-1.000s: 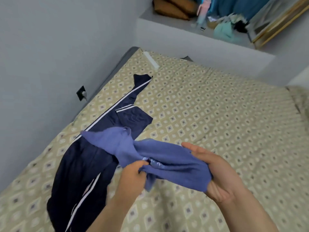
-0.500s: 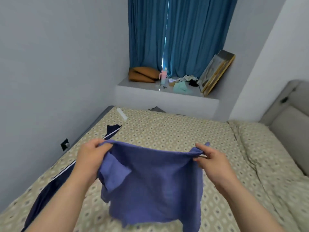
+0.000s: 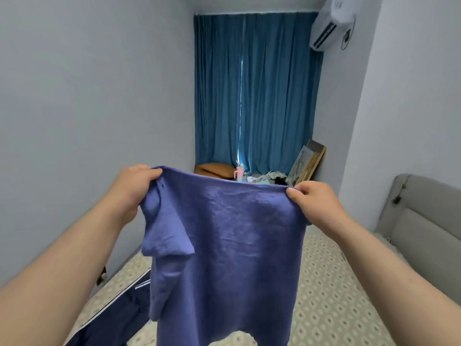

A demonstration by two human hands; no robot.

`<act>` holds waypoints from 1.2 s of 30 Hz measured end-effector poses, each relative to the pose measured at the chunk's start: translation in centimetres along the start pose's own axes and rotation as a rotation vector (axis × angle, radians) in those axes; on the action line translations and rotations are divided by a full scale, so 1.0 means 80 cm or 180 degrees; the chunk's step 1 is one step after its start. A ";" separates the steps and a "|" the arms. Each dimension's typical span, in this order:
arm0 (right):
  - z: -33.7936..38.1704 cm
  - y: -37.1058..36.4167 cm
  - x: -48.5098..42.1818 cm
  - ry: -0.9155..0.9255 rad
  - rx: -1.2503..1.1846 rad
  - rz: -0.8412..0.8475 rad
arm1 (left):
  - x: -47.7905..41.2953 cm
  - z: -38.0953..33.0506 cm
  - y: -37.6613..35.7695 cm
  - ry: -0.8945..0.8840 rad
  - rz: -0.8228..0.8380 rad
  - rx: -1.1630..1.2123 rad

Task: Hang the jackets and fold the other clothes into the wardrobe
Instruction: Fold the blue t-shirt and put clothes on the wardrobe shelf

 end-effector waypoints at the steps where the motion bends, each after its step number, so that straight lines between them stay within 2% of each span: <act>1: 0.010 0.006 -0.001 0.0005 0.0002 0.0044 | -0.001 -0.011 0.003 -0.0072 -0.0088 0.0011; 4: 0.041 0.008 -0.005 0.0019 -0.0421 0.0196 | -0.002 -0.024 -0.010 -0.0224 -0.0225 0.0300; 7: 0.084 -0.001 -0.008 -0.0097 -0.1736 0.0390 | 0.014 -0.029 -0.071 -0.0294 0.0329 0.0452; 9: 0.117 0.003 -0.009 -0.0072 -0.2186 0.0222 | 0.046 -0.032 -0.112 -0.0379 0.0749 0.0473; 10: 0.133 0.006 -0.009 -0.0012 -0.2277 0.0121 | 0.065 -0.031 -0.123 -0.0450 0.0780 0.0466; 13: 0.176 0.002 -0.010 0.0213 -0.2415 0.0073 | 0.124 -0.011 -0.124 -0.0695 0.0523 0.0610; 16: 0.205 -0.010 -0.015 0.0312 -0.2589 0.0233 | 0.157 0.019 -0.142 -0.0664 0.0900 0.0198; 20: 0.226 -0.018 -0.024 0.0366 -0.2753 0.0351 | 0.122 0.052 -0.138 -0.0195 0.0764 -0.0181; 23: 0.229 -0.018 -0.035 0.0490 -0.2796 0.0371 | 0.086 0.062 -0.124 -0.0156 0.0737 -0.0508; 26: 0.225 -0.014 -0.044 0.0567 -0.2593 0.0287 | 0.066 0.075 -0.127 0.0020 0.1056 -0.0595; 29: 0.221 -0.001 -0.054 0.0602 -0.2292 0.0125 | 0.050 0.079 -0.142 0.0121 0.1389 -0.0315; 32: 0.218 0.014 -0.061 0.0638 -0.2023 0.0079 | 0.034 0.082 -0.159 0.0194 0.1709 -0.0533; 36: 0.213 0.045 -0.064 0.0704 -0.1960 -0.0126 | 0.018 0.089 -0.163 0.0419 0.1768 -0.0701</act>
Point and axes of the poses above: each hand's wrist, its own x-axis away from the middle knuckle, its own y-axis out of the back of the hand, z = x × y, the point moved 9 cm from there along -x, towards the middle knuckle, and after that the axes turned 7 degrees about z, right-handed, at the moved point
